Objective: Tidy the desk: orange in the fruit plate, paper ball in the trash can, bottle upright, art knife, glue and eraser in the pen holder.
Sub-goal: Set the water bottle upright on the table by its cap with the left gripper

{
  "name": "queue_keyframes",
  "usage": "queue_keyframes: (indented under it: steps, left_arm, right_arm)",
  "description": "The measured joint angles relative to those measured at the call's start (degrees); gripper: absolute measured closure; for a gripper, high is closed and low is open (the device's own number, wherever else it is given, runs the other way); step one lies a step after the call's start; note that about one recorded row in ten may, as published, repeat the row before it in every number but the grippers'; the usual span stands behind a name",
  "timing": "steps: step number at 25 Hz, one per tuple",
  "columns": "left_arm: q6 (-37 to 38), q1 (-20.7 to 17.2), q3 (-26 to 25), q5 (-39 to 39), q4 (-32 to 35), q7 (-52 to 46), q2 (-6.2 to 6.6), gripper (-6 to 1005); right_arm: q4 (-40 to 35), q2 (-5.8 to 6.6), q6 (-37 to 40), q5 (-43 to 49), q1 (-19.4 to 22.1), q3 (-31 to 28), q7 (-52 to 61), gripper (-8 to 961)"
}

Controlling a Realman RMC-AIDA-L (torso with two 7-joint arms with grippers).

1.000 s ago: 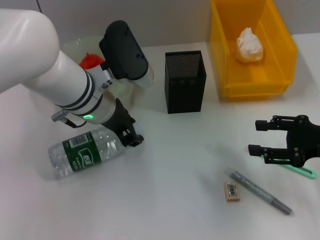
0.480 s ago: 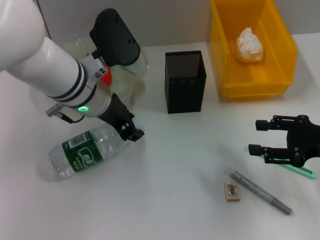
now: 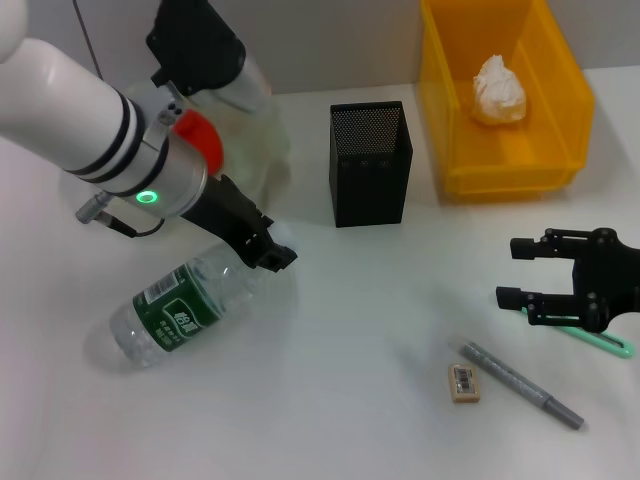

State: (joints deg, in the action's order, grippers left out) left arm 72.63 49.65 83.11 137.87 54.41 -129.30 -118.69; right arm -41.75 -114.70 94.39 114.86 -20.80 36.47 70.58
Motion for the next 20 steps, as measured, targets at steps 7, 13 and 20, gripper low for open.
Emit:
queue_keyframes:
  steps: [7,13,20]
  left_arm:
    - [2.7,0.0,-4.0,-1.2,0.1,1.6,0.06,555]
    - [5.1,-0.1,-7.8,-1.9,0.5,2.8,0.14,556]
    - [7.2,-0.2,-11.3,-2.3,1.0,4.1,0.30,556]
  right_arm:
    - [0.1,0.08,0.0,0.3,-0.2,-0.7,0.0,258]
    - [0.1,0.09,0.0,0.3,-0.4,-0.7,-0.1,257]
    - [0.2,0.09,-0.5,0.3,-0.7,-0.6,-0.2,257]
